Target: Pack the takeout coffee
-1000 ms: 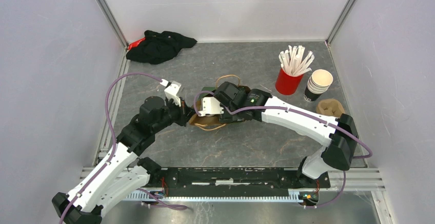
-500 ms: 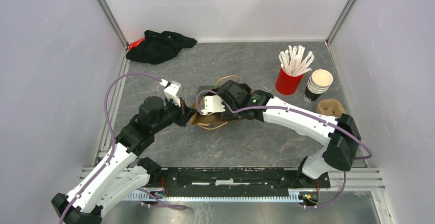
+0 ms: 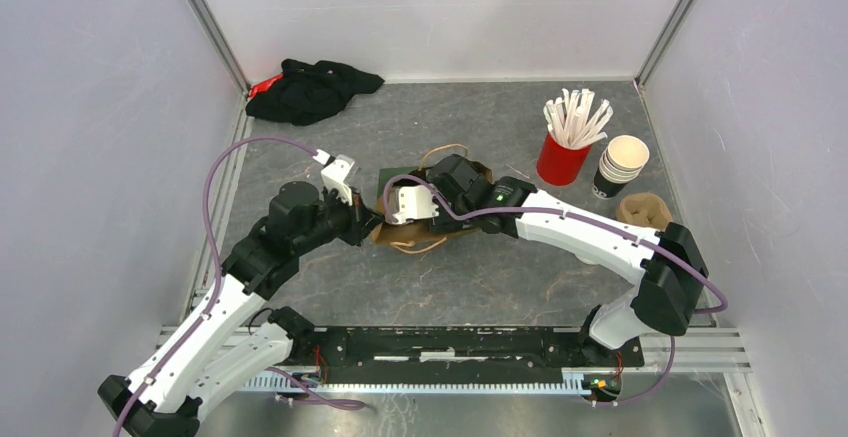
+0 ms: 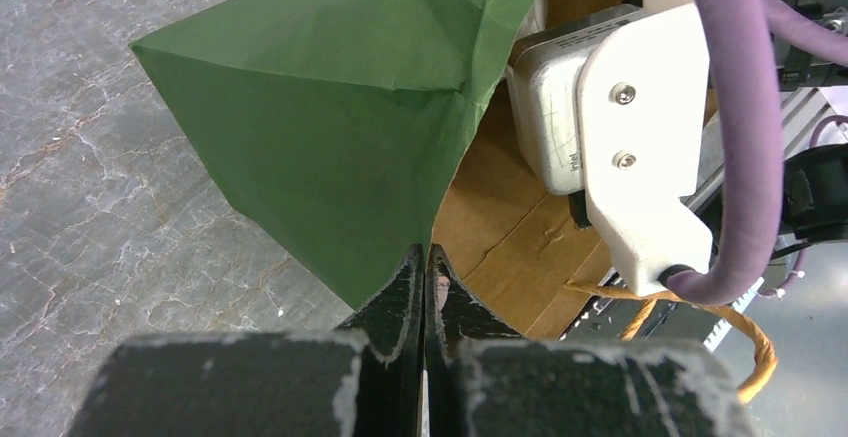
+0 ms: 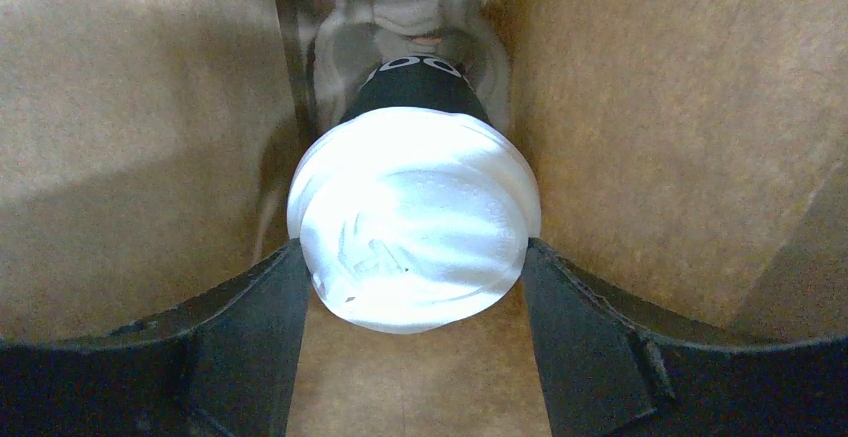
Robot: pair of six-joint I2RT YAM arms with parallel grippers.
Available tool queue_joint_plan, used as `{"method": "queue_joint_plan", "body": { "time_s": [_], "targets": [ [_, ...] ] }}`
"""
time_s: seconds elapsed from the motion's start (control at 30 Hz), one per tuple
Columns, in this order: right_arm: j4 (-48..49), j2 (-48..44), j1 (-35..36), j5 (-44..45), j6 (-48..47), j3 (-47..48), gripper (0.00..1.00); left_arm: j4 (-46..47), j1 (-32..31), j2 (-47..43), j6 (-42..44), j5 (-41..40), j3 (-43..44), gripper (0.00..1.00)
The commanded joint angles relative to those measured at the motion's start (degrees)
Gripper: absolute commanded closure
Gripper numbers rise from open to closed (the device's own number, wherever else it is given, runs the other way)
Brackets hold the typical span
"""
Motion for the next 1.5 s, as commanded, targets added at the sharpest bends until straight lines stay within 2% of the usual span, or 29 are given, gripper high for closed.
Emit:
{"method": "queue_joint_plan", "body": {
  "time_s": [0.0,0.27,0.47,0.8,1.03,1.17,1.47],
  "targets": [
    [0.8,-1.8,-0.3,-2.0,0.1,2.2,0.61,-1.2,0.2,-0.1,1.6,2.6,3.3,0.98],
    [0.1,-2.7,-0.1,-4.1,1.1,2.0,0.61,-4.2,0.2,0.1,0.2,5.6,5.7,0.98],
    [-6.0,-2.2,1.4,-6.4,4.0,6.3,0.62,-7.4,0.2,-0.4,-1.7,8.1,7.3,0.98],
    [-13.5,-2.6,3.1,-11.4,8.9,6.8,0.62,-12.5,0.2,-1.1,-5.0,12.7,9.3,0.98],
    [-16.3,-3.0,3.1,-8.5,9.7,4.8,0.62,-14.4,0.2,-1.9,-5.1,12.2,8.8,0.98],
    [-14.4,-3.3,3.2,-7.3,9.3,3.1,0.62,-12.7,0.2,-3.0,-6.5,11.9,6.8,0.98],
    [-15.9,1.1,3.4,-6.3,8.6,4.4,0.62,-13.0,0.2,-0.6,-6.1,14.0,8.0,0.98]
  ]
}}
